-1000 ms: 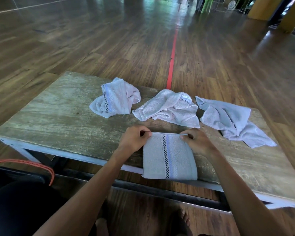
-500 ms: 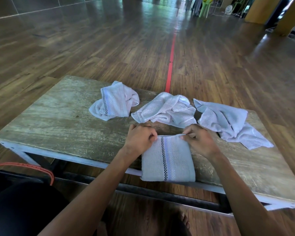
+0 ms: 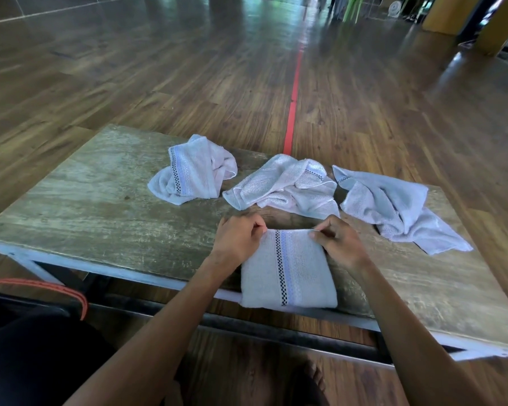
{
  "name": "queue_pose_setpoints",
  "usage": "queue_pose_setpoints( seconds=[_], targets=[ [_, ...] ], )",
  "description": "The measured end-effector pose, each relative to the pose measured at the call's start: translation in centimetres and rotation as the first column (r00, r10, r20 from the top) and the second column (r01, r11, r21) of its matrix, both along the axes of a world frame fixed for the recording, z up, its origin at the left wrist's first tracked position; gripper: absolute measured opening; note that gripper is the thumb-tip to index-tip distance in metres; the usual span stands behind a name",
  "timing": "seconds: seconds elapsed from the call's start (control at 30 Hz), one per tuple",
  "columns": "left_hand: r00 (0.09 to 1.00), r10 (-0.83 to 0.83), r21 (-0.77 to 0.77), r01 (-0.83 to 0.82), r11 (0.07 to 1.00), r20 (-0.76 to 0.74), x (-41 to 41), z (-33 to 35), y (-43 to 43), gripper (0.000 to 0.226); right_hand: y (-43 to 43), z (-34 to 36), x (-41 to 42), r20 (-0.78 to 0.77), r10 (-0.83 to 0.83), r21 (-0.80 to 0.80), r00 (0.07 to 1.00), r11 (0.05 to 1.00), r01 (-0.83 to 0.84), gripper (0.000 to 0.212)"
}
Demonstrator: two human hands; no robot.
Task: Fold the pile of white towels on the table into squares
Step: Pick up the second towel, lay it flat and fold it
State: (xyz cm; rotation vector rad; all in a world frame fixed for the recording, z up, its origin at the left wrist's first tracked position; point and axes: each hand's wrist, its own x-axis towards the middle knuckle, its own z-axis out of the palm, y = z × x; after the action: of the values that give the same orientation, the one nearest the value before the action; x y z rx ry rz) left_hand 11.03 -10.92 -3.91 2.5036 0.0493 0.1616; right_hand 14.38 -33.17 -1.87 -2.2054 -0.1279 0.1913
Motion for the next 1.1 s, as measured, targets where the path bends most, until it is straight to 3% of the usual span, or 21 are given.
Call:
queue_pose_setpoints(
  seconds=[0.13, 0.23, 0.37, 0.53, 0.67, 0.8, 0.93, 1.1],
  targets=[
    [0.998, 0.066, -0.148, -0.067, 0.987, -0.013, -0.2, -0.3, 1.0, 0.014, 1.2, 0.6, -0.3, 0.163, -0.015, -0.244, 0.987, 0.968, 0.055, 0.017],
    [1.000, 0.025, -0.231, -0.022, 0.973, 0.013, -0.9, -0.6, 2.0, 0.012, 2.5, 1.9, -1.6, 0.293, 0.118, -0.565, 0.949, 0.822, 0.072, 0.004],
    [1.000, -0.003, -0.246, 0.009, 0.969, 0.025, -1.8, -0.5, 2.6, 0.010, 4.7, 2.2, -4.3, 0.245, 0.298, -0.747, 0.923, 0.665, -0.017, 0.030],
    [0.992, 0.124, -0.267, -0.112, 0.957, 0.028, -2.5, -0.5, 2.5, 0.011, 5.4, -0.2, -6.0, 0.027, 0.352, -0.751, 0.936, 0.625, -0.213, 0.087],
    [0.943, 0.331, -0.423, -0.313, 0.850, -0.034, -6.1, -0.1, 2.1, 0.023, 5.3, -0.5, -4.6, -0.052, 0.370, -0.785, 0.927, 0.559, -0.267, 0.083],
    [0.901, 0.421, -0.598, -0.394, 0.698, -0.102, -11.6, -0.6, 1.0, 0.020, 5.8, -1.0, -3.9, -0.054, 0.405, -0.789, 0.913, 0.542, -0.288, 0.078],
    [0.946, 0.256, -0.762, -0.315, 0.565, -0.201, -15.8, -1.5, -1.6, 0.014, 6.0, -1.0, -3.9, -0.067, 0.386, -0.760, 0.920, 0.578, -0.298, 0.082],
    [0.988, 0.056, -0.880, -0.155, 0.449, -0.146, -16.2, -2.3, -2.5, 0.026, 6.2, -0.8, -3.9, -0.067, 0.365, -0.748, 0.929, 0.598, -0.289, 0.082]
  ],
)
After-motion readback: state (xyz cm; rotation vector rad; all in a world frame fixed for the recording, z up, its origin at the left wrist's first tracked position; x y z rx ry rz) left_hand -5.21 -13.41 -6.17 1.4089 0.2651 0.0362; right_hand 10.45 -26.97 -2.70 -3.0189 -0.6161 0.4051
